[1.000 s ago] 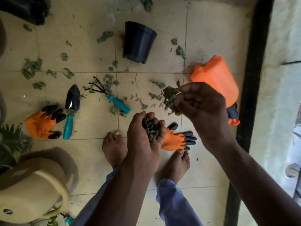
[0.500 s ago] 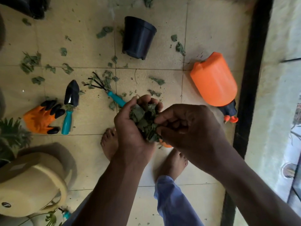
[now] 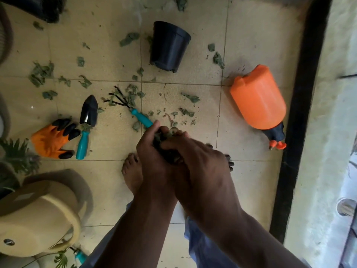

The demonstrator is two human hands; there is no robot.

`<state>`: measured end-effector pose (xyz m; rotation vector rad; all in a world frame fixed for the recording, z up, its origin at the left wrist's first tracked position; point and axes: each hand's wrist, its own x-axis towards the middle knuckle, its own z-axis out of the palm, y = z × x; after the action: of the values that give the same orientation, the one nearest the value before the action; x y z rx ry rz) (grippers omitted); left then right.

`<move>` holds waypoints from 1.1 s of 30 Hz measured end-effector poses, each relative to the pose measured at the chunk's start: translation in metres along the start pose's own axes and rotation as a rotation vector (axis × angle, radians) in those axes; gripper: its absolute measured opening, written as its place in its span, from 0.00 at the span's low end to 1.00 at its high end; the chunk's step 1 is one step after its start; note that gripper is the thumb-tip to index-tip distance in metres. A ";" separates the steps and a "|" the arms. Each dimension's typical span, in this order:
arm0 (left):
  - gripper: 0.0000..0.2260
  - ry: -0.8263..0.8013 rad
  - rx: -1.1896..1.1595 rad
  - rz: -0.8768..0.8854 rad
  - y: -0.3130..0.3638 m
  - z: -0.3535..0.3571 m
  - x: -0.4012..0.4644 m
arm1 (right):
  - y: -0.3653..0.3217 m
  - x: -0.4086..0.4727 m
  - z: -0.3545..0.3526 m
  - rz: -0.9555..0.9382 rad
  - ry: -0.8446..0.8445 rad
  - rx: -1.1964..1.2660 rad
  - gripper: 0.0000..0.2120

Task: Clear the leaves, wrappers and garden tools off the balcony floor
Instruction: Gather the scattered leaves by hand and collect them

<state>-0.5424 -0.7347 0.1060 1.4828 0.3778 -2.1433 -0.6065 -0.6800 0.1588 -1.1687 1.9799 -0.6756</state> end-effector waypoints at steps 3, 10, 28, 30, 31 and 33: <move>0.15 -0.041 0.011 -0.053 0.002 -0.005 -0.003 | -0.002 -0.003 0.002 -0.048 0.039 -0.169 0.10; 0.10 0.044 -0.117 -0.066 0.005 0.008 0.006 | 0.026 0.029 -0.005 -0.208 0.228 0.045 0.11; 0.13 0.027 -0.169 -0.131 0.011 0.050 0.013 | 0.240 0.289 0.025 0.197 -0.091 -0.758 0.34; 0.13 0.041 -0.169 -0.138 0.013 0.050 0.013 | 0.239 0.274 0.030 0.228 -0.091 -0.710 0.31; 0.12 0.047 -0.170 -0.140 0.013 0.051 0.013 | 0.238 0.263 0.035 0.221 -0.093 -0.690 0.29; 0.10 0.056 -0.166 -0.133 0.013 0.051 0.012 | 0.233 0.236 0.049 0.171 -0.111 -0.669 0.27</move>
<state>-0.5787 -0.7738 0.1144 1.4617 0.6752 -2.1158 -0.7623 -0.7886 -0.1176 -1.3454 2.2442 0.1650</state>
